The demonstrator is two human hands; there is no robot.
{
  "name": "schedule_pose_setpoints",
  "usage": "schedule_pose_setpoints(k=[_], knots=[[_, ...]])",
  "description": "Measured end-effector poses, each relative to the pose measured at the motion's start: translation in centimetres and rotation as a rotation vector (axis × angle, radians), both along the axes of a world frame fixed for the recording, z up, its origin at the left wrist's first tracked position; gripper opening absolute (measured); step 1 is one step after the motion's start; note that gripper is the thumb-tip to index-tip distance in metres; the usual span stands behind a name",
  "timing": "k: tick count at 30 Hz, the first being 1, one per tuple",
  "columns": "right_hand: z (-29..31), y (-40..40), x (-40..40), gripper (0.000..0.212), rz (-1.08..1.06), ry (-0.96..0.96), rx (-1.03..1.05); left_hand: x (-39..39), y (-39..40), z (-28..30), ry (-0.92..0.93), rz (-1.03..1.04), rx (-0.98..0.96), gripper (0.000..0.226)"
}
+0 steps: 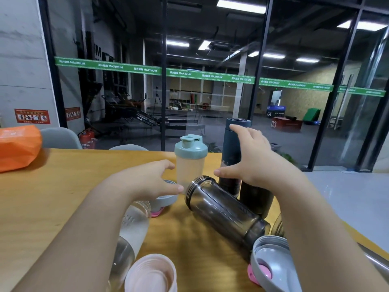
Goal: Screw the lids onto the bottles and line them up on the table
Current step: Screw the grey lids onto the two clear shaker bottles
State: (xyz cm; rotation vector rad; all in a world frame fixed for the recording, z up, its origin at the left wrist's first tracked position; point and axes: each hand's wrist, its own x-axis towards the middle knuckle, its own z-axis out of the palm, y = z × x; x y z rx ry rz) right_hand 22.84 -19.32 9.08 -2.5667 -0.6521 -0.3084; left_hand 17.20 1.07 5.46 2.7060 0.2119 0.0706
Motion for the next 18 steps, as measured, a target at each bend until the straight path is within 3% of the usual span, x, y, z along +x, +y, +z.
schedule_pose_setpoints(k=[9, 15, 18], knots=[[-1.2, 2.2, -0.9, 0.1, 0.139, 0.017, 0.003, 0.2, -1.4, -1.5, 0.001, -0.035, 0.081, 0.083], [-1.4, 1.9, -0.6, 0.101, 0.088, 0.155, -0.097, 2.0, -1.0, -0.8, 0.017, 0.032, 0.166, 0.114], [-1.4, 1.5, -0.4, 0.104, 0.049, 0.219, -0.151, 3.2, -0.6, -1.1, 0.052, 0.049, 0.208, 0.119]])
